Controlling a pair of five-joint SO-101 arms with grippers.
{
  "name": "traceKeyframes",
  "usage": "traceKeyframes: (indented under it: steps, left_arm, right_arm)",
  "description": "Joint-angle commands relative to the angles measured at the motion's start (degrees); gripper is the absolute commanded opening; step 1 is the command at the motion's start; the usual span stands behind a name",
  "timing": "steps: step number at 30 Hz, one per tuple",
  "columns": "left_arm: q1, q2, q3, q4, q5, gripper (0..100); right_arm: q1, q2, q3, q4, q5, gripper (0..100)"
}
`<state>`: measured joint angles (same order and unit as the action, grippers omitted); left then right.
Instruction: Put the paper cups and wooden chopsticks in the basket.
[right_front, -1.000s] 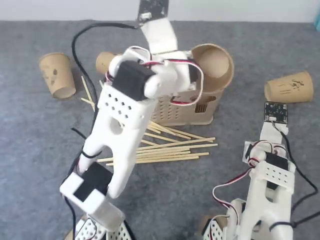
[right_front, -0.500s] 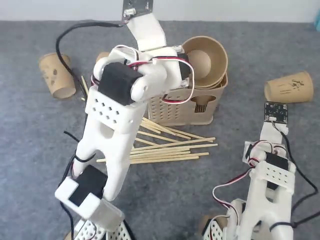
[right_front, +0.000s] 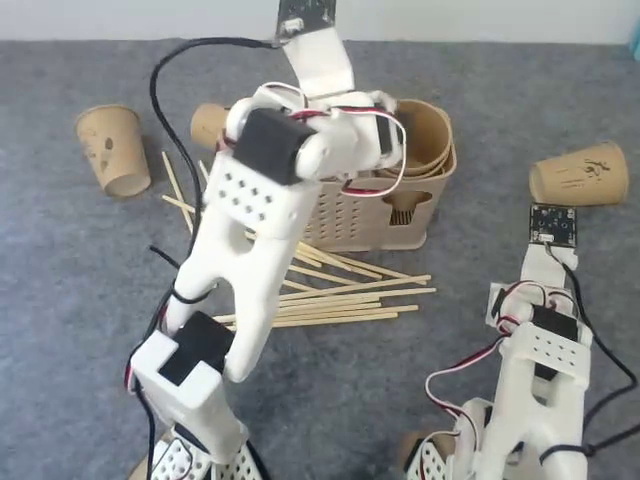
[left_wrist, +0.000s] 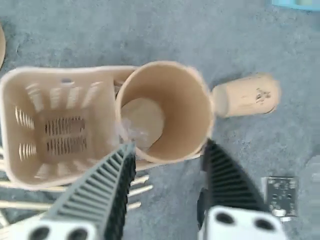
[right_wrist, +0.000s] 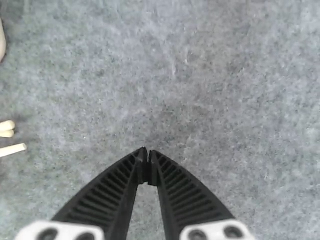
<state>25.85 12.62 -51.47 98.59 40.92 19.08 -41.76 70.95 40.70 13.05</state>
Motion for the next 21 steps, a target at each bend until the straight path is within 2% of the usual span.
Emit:
traceKeyframes:
  steps: [1, 6, 12, 16, 21]
  left_arm:
    - [-1.5, -2.0, -5.8, 2.2, -5.0, 25]
    - [-7.2, -11.5, -0.6, 2.1, -12.3, 21]
    - [-15.8, -26.8, 16.8, 2.0, -13.4, 20]
    - [-21.9, -36.0, 30.5, 1.3, -15.0, 20]
    - [-31.4, -45.5, 49.8, -6.0, -18.2, 20]
  right_arm:
    - [0.8, -2.6, -0.3, -0.7, 0.5, 0.8]
    - [1.6, -2.2, -0.8, -0.4, 0.4, 0.8]
    - [8.0, -2.8, -6.3, 5.4, -2.5, 0.8]
    - [14.0, -2.2, -15.7, 12.0, -0.3, 0.8]
    - [20.0, -0.9, -31.9, 20.4, 3.9, 0.9]
